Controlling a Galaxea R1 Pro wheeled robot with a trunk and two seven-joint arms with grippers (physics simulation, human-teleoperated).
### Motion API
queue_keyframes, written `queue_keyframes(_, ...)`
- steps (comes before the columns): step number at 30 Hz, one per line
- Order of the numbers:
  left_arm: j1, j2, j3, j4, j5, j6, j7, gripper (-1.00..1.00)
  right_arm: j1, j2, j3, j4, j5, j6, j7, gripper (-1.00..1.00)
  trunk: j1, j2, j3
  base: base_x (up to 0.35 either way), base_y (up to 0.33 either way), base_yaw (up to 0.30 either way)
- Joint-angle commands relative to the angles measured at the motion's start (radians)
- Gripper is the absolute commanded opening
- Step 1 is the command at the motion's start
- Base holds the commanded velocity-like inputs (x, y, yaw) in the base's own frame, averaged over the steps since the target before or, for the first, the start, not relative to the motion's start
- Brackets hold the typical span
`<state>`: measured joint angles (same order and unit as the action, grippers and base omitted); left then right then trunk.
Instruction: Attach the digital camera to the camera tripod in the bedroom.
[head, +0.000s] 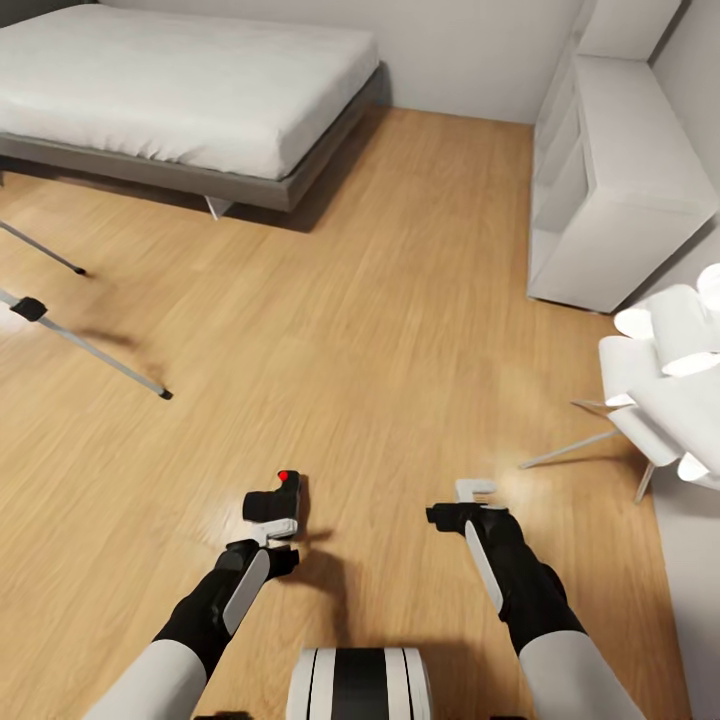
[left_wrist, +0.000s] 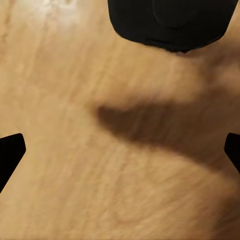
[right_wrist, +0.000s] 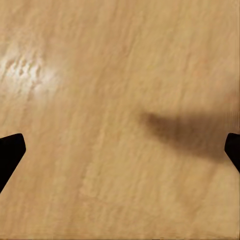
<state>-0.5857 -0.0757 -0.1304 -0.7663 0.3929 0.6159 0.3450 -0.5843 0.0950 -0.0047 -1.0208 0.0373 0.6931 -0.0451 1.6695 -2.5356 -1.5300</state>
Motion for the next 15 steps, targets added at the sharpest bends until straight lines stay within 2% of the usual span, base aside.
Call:
queue_keyframes(1,0.0,0.001,-0.003,-0.002,0.01,0.002,0.009,1.0,0.0,0.0,0.0,0.002,0.004,0.005,-0.001,1.0,0.0,-0.001,-0.005,0.0,0.0,0.0)
queue_keyframes(9,0.0,-0.002,-0.004,-0.013,0.011,0.002,0.009,1.0,0.0,0.0,0.0,0.012,0.005,0.006,-0.001,1.0,0.004,-0.002,-0.036,0.0,0.0,0.0)
queue_keyframes(15,0.0,-0.002,-0.003,-0.06,0.012,0.002,0.009,1.0,0.0,0.0,0.0,0.013,0.008,0.004,-0.001,1.0,0.007,-0.004,-0.059,0.0,0.0,0.0)
